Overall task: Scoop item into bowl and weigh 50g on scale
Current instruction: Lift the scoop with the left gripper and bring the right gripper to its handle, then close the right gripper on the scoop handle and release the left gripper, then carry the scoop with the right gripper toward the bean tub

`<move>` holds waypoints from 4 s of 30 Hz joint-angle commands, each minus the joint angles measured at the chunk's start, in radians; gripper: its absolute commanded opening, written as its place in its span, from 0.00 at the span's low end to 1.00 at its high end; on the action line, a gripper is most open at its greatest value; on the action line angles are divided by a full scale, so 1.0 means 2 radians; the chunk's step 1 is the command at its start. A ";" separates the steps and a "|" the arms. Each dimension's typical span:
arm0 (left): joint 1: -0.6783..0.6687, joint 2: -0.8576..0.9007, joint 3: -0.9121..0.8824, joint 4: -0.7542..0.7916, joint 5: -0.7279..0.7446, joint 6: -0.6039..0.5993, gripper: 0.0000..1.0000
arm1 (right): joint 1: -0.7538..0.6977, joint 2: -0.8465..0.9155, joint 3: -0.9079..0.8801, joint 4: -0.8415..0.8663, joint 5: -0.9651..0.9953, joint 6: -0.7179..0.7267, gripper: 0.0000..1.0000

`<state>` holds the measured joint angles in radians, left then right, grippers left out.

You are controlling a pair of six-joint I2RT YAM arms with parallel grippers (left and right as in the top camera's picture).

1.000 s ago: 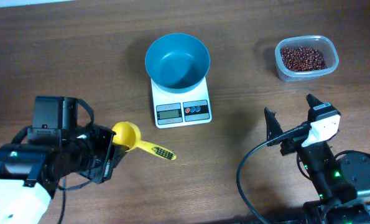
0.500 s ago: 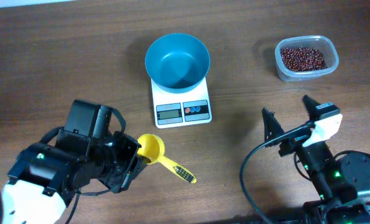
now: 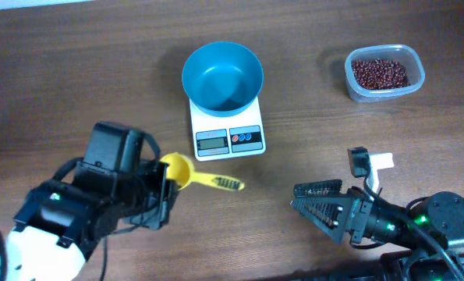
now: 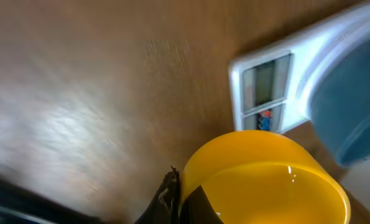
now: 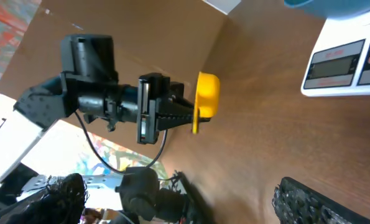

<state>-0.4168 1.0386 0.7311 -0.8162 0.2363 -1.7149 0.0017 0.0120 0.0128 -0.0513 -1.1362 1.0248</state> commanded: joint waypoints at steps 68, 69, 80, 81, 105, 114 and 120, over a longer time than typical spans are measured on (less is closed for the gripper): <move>-0.186 0.144 0.001 0.149 0.024 -0.031 0.27 | 0.220 0.269 0.039 0.060 0.228 -0.086 0.04; -0.171 0.136 0.001 0.149 0.031 0.000 0.29 | 0.220 0.269 0.039 0.060 0.228 -0.085 0.04; -0.063 -0.145 0.001 -0.043 -0.035 0.313 0.99 | 0.217 0.269 0.113 -0.013 0.318 -0.097 0.04; -0.063 -0.145 0.001 -0.043 -0.041 0.313 0.99 | 0.217 0.269 0.130 -0.028 0.327 -0.110 0.04; -0.063 0.082 0.094 0.045 -0.155 0.741 0.18 | 0.200 0.520 0.455 0.063 0.421 -0.135 0.04; -0.124 0.153 0.095 0.190 -0.094 0.724 0.00 | -0.066 0.426 0.455 -0.226 0.293 -0.236 0.04; -0.158 0.270 0.095 0.274 -0.131 0.724 0.00 | -0.077 0.426 0.455 -0.247 0.293 -0.271 0.04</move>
<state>-0.7277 1.4982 0.9089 -0.3271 -0.0006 -0.2619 -0.1474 0.8734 0.9199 -0.5480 -0.5407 0.5110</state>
